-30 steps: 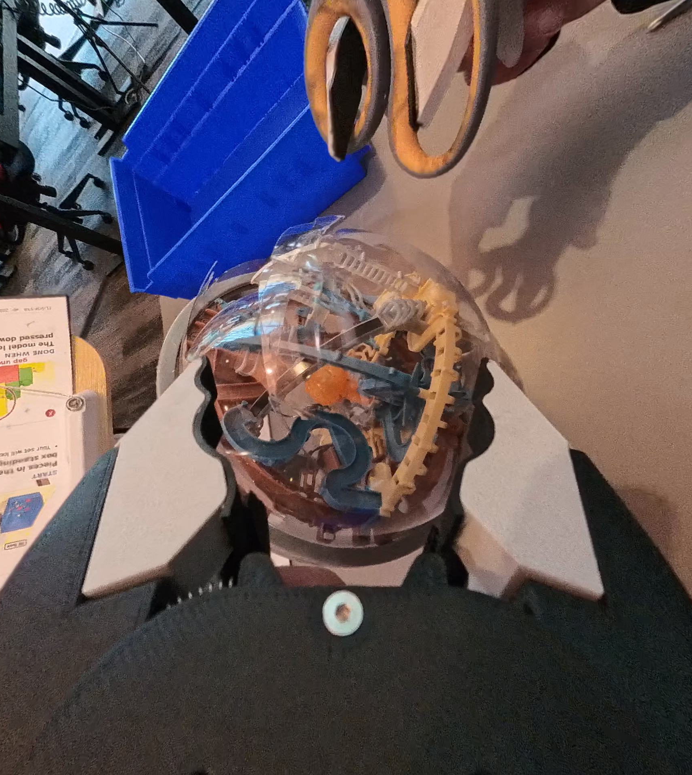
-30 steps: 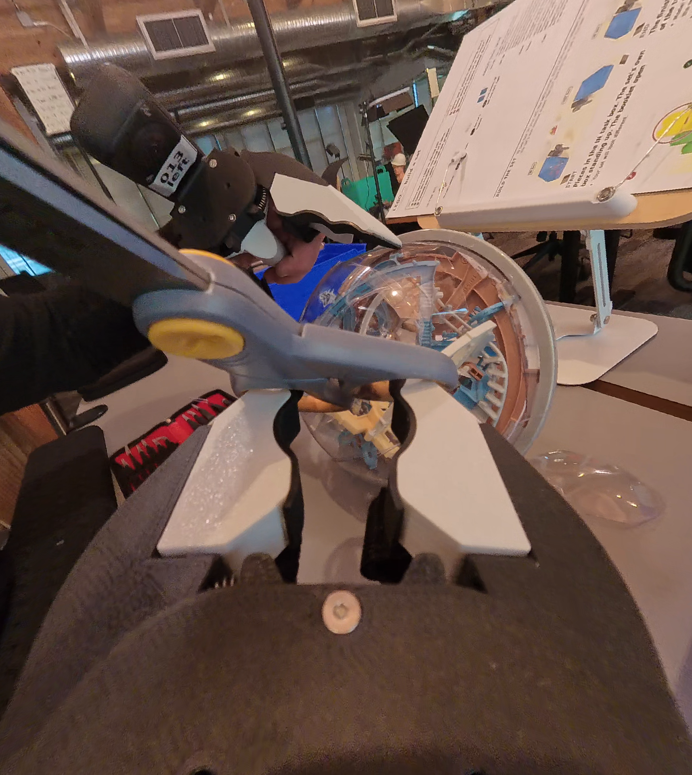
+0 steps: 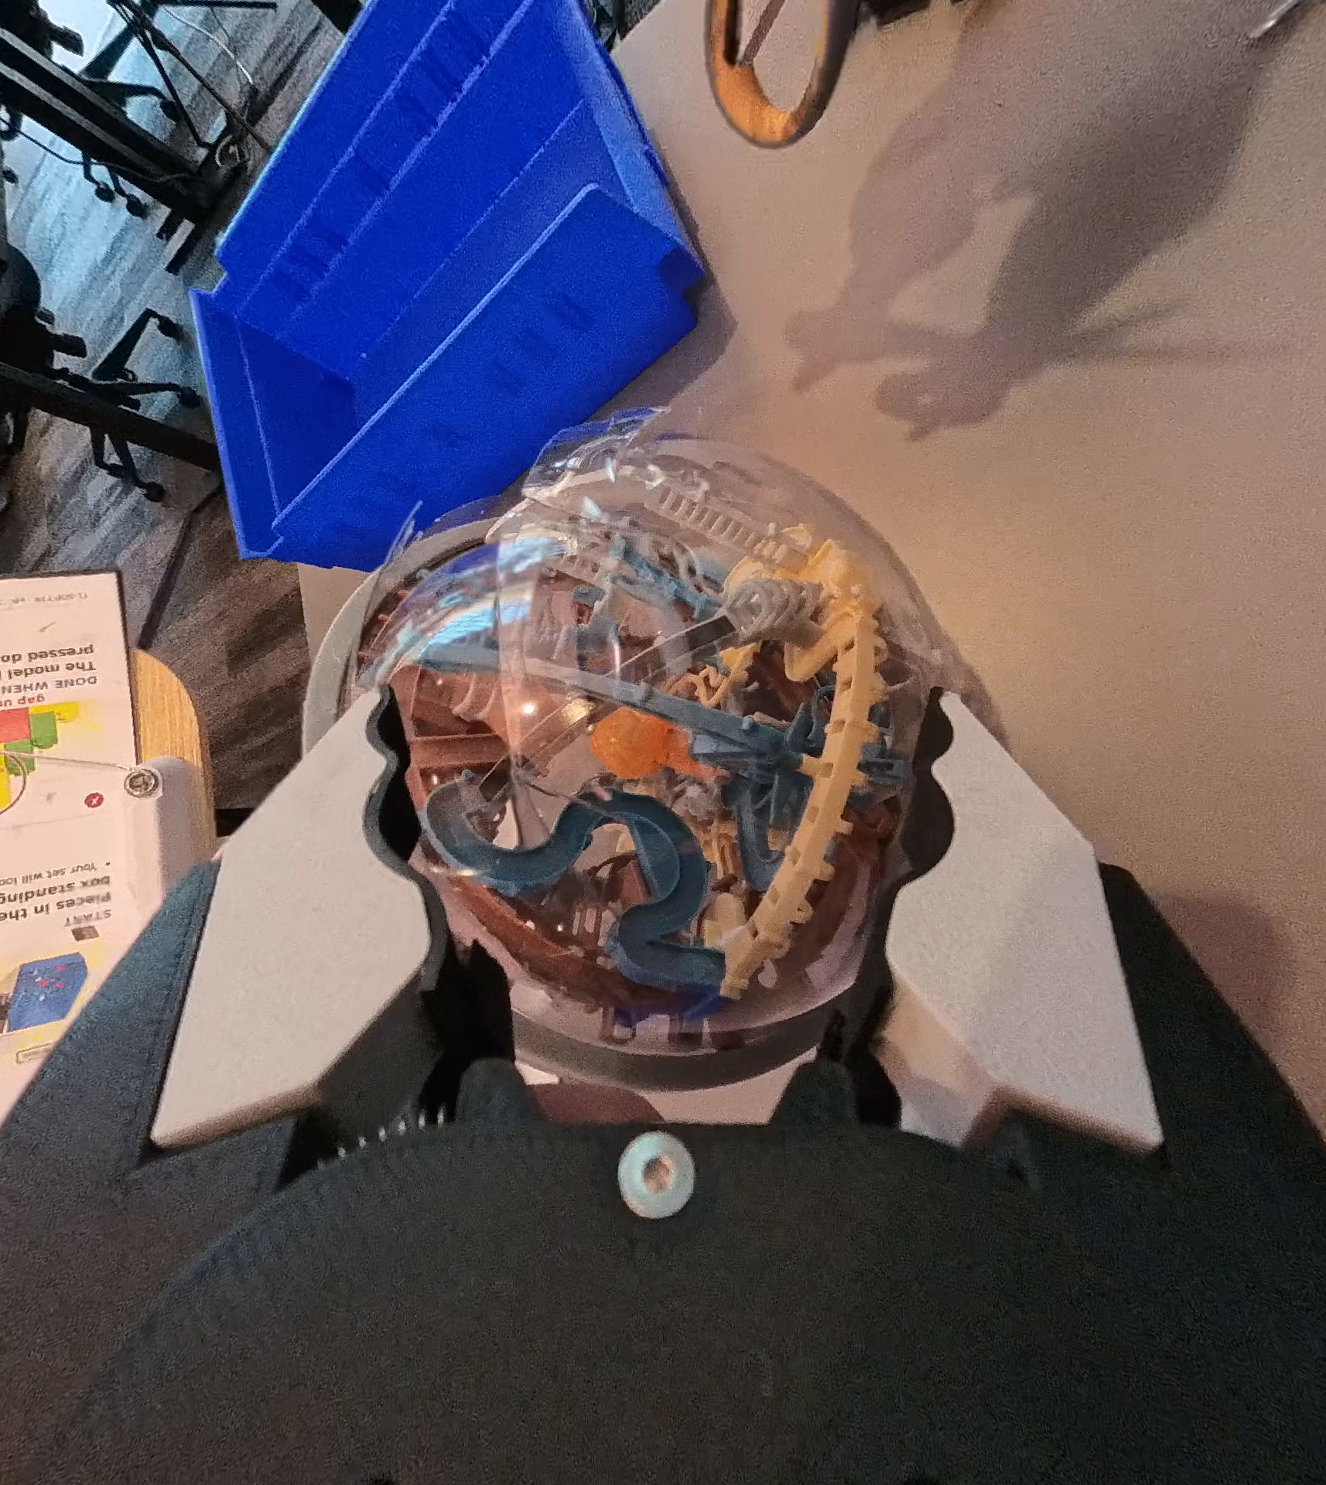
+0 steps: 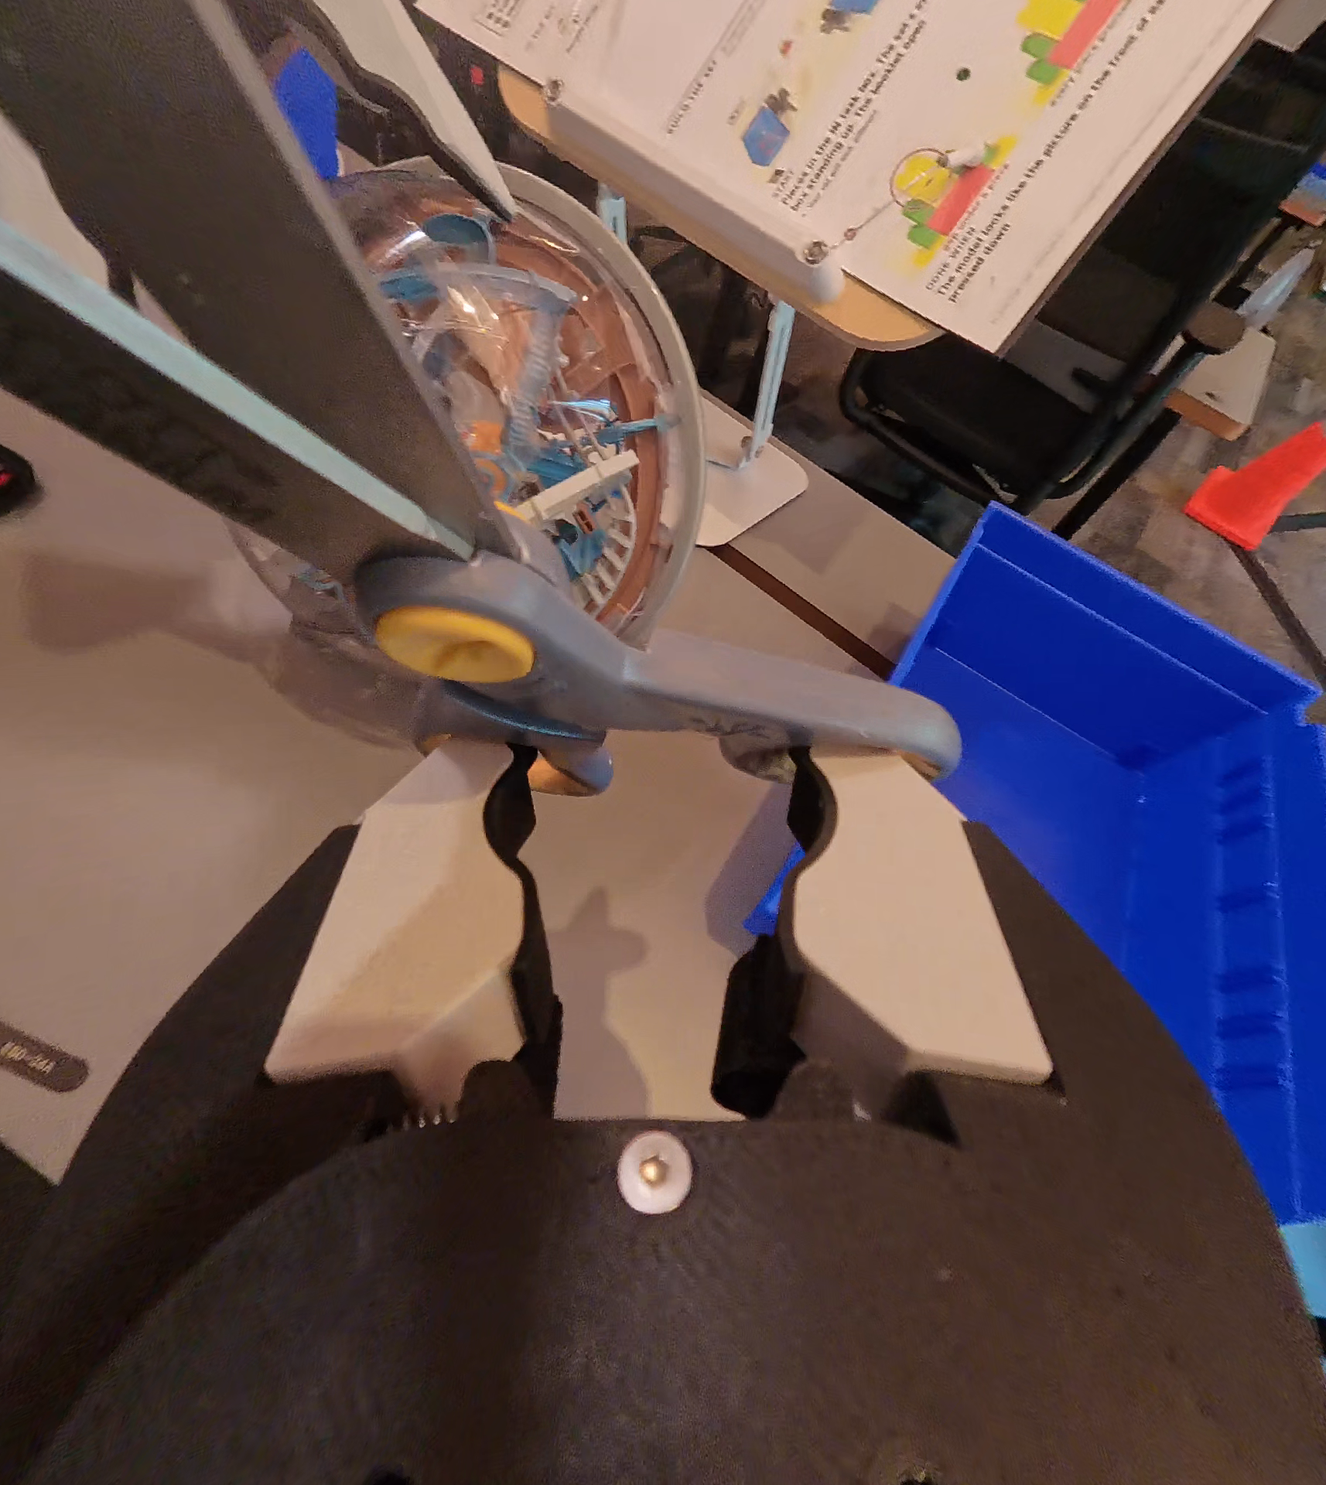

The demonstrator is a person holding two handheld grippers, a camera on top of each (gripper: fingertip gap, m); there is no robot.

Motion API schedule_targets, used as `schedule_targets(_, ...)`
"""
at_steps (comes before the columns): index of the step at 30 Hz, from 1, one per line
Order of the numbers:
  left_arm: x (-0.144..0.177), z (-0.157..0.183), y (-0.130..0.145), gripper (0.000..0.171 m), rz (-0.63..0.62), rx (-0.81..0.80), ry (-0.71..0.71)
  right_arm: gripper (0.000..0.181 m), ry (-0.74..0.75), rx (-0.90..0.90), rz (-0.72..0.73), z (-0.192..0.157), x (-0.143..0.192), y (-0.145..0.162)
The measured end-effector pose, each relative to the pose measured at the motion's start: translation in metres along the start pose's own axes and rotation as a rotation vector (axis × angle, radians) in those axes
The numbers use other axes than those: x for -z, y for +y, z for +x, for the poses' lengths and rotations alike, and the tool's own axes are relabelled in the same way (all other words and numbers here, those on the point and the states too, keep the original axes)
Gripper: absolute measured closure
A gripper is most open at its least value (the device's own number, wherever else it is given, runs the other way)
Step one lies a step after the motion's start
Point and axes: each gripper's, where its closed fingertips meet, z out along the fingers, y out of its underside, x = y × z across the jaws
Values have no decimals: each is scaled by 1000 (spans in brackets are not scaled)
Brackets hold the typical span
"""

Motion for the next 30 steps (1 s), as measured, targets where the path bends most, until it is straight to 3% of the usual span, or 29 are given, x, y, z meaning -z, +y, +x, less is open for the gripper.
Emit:
schedule_targets(17,5,18,-18,74,58,-29,-102,120,340,191,-275,67,-41,33)
schedule_targets(30,-9,31,-40,75,22,-71,-162,120,471,303,-431,93,-68,19)
